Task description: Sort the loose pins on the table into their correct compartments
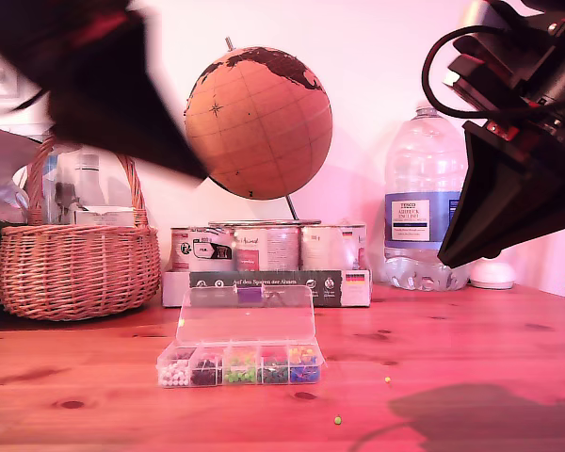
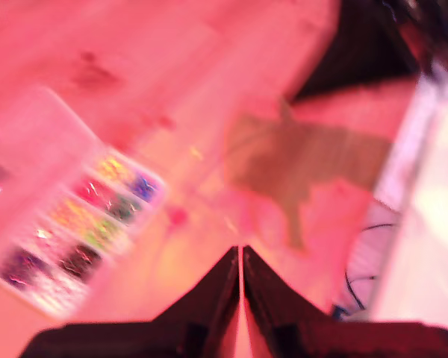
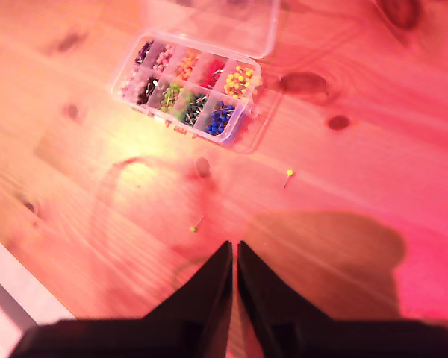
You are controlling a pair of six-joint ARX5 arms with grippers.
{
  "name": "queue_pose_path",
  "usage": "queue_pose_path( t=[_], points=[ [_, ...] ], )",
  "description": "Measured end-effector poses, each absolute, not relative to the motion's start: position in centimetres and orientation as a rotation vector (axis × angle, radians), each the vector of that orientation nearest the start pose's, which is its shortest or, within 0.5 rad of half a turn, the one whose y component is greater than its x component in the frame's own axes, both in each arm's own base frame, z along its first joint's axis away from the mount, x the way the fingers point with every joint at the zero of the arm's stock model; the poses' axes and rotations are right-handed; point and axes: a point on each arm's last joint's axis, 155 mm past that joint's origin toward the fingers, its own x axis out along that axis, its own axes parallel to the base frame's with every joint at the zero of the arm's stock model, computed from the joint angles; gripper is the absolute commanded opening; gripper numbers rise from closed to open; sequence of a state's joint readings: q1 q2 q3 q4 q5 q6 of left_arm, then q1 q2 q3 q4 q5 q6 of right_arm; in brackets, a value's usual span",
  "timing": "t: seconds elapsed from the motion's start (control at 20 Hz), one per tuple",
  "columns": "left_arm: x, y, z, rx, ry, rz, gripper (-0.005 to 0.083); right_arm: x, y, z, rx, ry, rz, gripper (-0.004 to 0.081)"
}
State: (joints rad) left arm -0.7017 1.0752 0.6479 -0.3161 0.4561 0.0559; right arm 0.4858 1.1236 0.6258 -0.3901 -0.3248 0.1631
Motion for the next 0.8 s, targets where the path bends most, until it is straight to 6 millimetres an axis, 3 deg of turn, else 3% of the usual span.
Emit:
queue_pose_path(
  t=[0.2, 0.45, 0.8],
  points=[
    [15.8, -26.1, 10.9, 0.142, 0.707, -1.211, -0.0019, 24.9, 19.3, 10.1, 0.153, 0.992, 0.609, -0.0013],
    [15.1, -26.6, 10.6, 0.159, 0.701, -1.242, -0.0019, 26.8, 18.9, 12.0, 0.178, 1.070, 0.484, -0.0013],
    [15.0, -26.6, 10.2, 0.175, 0.708, -1.250, -0.0019, 26.8, 19.8, 8.6, 0.088, 1.338, 0.386, -0.0012]
  ],
)
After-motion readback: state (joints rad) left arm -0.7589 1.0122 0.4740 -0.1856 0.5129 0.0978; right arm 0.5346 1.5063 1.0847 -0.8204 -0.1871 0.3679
